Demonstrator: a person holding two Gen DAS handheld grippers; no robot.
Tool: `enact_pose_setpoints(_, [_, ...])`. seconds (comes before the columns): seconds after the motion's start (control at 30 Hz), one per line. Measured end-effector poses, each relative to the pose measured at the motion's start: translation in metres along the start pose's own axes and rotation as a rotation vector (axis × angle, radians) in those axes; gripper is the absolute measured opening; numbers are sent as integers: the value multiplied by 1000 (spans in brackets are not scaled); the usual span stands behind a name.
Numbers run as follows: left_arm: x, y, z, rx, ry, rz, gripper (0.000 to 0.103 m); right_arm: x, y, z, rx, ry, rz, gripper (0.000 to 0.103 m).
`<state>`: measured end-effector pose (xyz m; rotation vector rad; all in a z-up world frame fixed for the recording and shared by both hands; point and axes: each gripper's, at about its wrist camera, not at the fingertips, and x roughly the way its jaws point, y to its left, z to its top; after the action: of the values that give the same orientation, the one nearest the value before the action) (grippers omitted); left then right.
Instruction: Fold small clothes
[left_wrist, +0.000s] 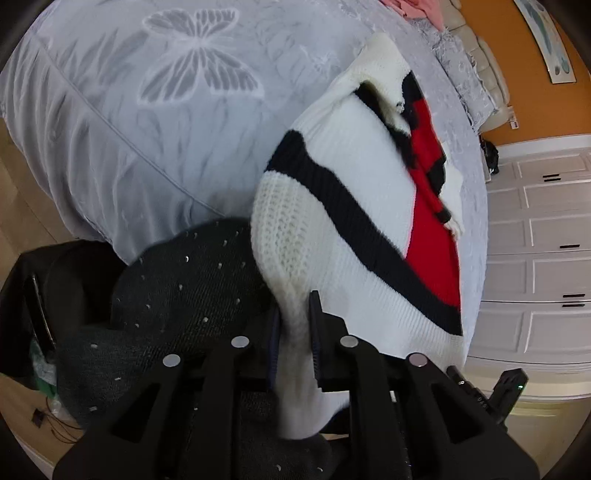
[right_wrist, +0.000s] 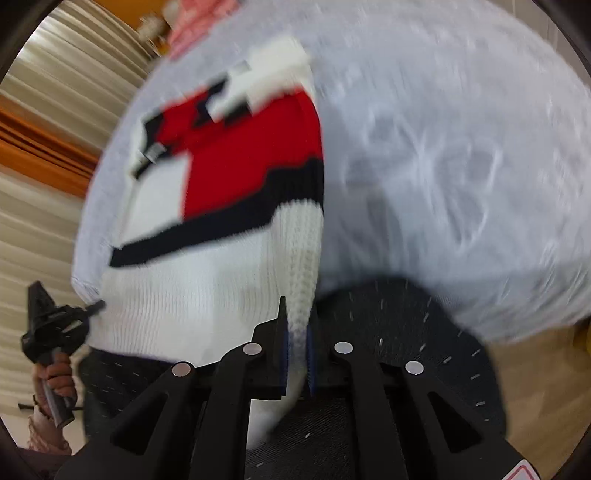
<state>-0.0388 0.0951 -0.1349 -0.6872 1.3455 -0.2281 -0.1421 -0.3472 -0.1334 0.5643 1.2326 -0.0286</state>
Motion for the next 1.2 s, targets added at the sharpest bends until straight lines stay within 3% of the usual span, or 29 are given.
enact_pose_setpoints(0.07, [-1, -2, -1, -25, -28, -8, 18, 9, 0, -2, 5, 21, -25, 10])
enact_pose_setpoints(0.13, [0, -5, 2, -42, -30, -21, 27, 0, 10, -1, -31, 3, -42, 17])
enact_pose_setpoints(0.2, [1, -7, 2, -39, -34, -35, 39, -1, 15, -2, -49, 10, -62, 36])
enact_pose_setpoints(0.33, [9, -21, 5, 11, -26, 11, 40, 10, 24, -2, -96, 33, -96, 42])
enact_pose_setpoints(0.37, [13, -27, 5, 31, -15, 27, 38, 14, 27, -1, -109, 46, -107, 41])
enact_pose_setpoints(0.43, [19, -28, 5, 64, 26, 65, 13, 25, 28, -1, -106, 100, -104, 10])
enact_pose_setpoints(0.47, [21, -24, 5, 49, 51, 63, 6, 29, 25, -1, -90, 124, -94, 4])
enact_pose_setpoints(0.6, [0, -9, -3, -11, 41, -6, 6, 8, 19, -10, -74, 85, -49, 4])
enact_pose_setpoints(0.73, [-29, -3, -10, -19, 21, -58, 6, -38, 10, -24, -38, -6, 70, 4])
enact_pose_setpoints(0.8, [-44, -5, -11, -8, -6, -68, 6, -54, 5, -24, -9, -49, 86, 3])
enact_pose_setpoints(0.9, [-57, -13, -8, -9, -10, -94, 6, -76, -1, -18, 49, -115, 144, 3])
enact_pose_setpoints(0.97, [-67, -25, 0, 4, -22, -120, 6, -92, 2, -6, 70, -176, 227, 3])
enact_pose_setpoints(1.1, [-91, -72, 50, 94, -112, -170, 6, -122, 14, 56, 19, -338, 317, 0])
enact_pose_setpoints(1.2, [-93, -109, 110, 136, -201, -173, 6, -130, 15, 128, 4, -454, 350, 0])
